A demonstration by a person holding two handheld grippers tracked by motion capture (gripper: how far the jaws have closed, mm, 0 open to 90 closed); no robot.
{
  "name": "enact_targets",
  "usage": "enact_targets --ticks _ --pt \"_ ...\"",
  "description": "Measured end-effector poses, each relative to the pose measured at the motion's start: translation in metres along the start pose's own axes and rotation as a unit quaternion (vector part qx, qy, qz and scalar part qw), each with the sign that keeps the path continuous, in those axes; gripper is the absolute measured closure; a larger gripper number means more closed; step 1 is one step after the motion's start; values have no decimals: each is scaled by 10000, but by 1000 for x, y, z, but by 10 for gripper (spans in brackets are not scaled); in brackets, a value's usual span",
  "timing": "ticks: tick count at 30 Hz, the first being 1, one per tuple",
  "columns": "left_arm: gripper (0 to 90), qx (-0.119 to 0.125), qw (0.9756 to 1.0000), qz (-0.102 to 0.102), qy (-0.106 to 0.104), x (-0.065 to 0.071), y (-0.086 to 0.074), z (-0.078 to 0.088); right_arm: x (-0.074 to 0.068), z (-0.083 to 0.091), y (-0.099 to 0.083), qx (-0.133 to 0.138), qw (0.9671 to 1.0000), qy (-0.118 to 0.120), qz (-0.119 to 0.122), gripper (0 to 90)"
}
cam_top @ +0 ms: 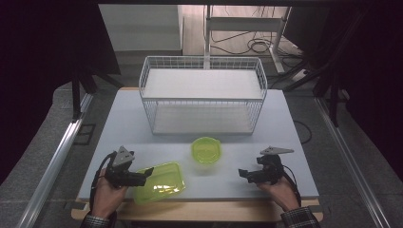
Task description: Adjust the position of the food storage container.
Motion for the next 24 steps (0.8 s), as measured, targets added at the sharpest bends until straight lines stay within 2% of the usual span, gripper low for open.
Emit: enact_targets --ticks 3,5,8,13,16,20,22,24 --pt "53 44 9999 102 -16 -1 0 0 4 3 0 -55 9998 -172 23 19" --pt "49 33 10000 86 -19 -1 0 0 5 3 1 -64 9998 -210 18 31" --pt "43 42 9999 54 -90 2 0 -2 5 4 1 -132 9994 -321 25 94" --pt "40 15 10000 -46 -15 4 -1 -5 3 1 -1 -237 9991 -348 97 158" --pt "34 86 10000 -25 14 2 -1 -5 2 1 -1 -253 9992 -307 91 183" --pt "36 154 9998 -92 2 3 0 -4 0 2 0 -240 9991 -296 159 217" --pt "43 -3 9998 -181 -51 8 0 -4 -1 2 2 -207 9992 -281 218 243" --pt "46 -47 9997 -229 -57 9 0 -4 -2 3 3 -205 9992 -279 216 250"
Point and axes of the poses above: each handheld gripper's, and its own axes: z roughly backward along the jaws, y roughly out of its top, x roughly to its right, the point moved 8 cm from there along -z, roughly forward along the jaws, and after that the axes turned 10 degrees about -y, right-handed, at the moved point
